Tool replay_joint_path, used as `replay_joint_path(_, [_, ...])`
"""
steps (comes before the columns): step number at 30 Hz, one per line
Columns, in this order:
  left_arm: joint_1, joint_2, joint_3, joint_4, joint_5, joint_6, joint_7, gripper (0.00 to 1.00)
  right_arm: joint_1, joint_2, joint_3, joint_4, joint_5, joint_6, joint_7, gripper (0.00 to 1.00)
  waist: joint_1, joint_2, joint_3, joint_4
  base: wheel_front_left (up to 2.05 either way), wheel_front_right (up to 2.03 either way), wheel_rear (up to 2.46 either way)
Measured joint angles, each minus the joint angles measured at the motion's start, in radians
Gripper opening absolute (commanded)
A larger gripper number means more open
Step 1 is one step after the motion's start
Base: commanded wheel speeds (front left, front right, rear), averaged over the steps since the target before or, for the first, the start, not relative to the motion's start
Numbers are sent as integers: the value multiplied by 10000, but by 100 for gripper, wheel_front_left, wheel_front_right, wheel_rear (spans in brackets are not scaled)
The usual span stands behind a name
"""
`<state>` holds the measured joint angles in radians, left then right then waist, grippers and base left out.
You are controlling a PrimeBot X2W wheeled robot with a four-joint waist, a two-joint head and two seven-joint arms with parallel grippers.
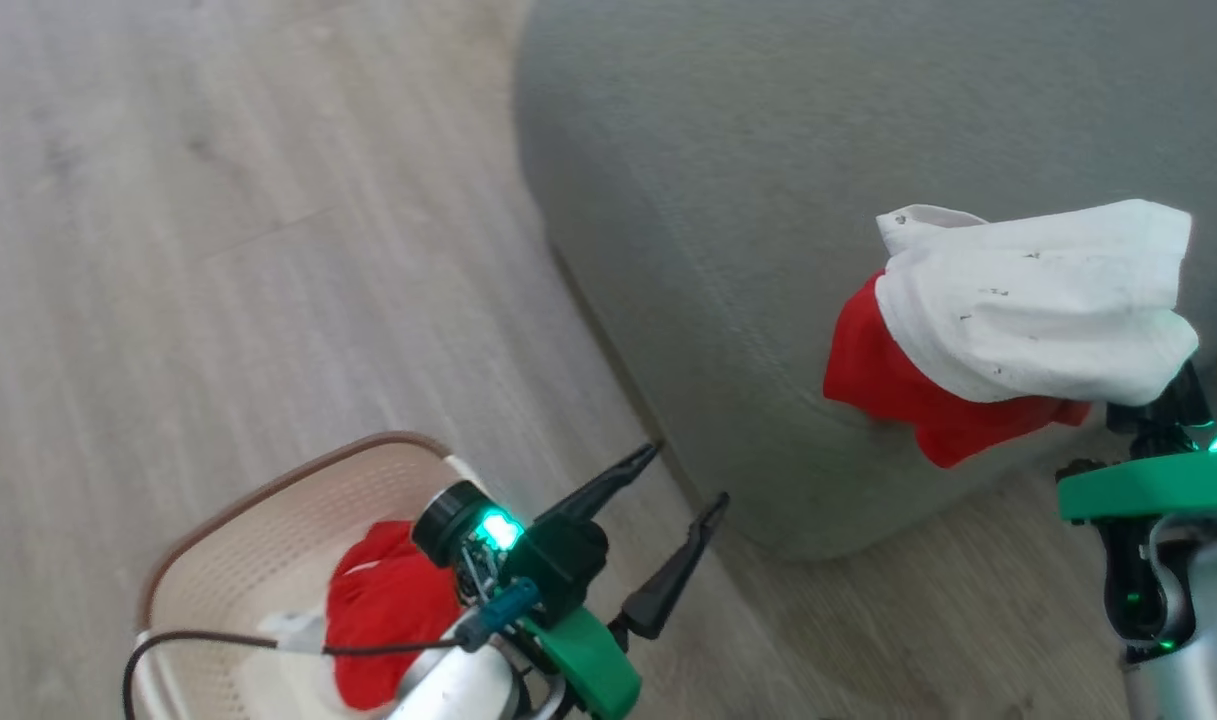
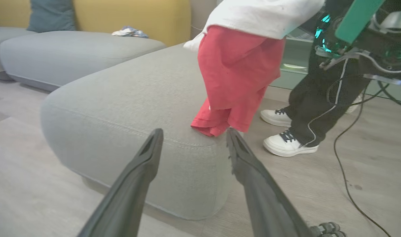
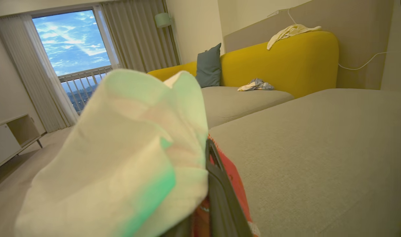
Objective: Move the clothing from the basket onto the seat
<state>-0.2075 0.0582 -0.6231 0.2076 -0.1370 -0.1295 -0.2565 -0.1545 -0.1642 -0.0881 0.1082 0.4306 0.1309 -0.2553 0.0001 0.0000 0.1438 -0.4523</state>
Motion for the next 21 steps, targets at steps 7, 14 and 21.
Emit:
replay_joint_path(7, [-101,-2,-244,23,4,-2,0,100,3,63,-263,-2,2,0,0,0,-1,0,292,-620,0,0,0])
replay_joint_path(14, [-422,2,-278,65,-12,-2,0,100,-20,63,-418,-67,-40,0,0,0,0,0,491,-696,0,0,0])
replay_joint_path(21, [-427,0,-291,63,65,-2,0,100,-1261,-541,-1001,-119,-54,0,0,0,-1,0,739,-614,0,0,0])
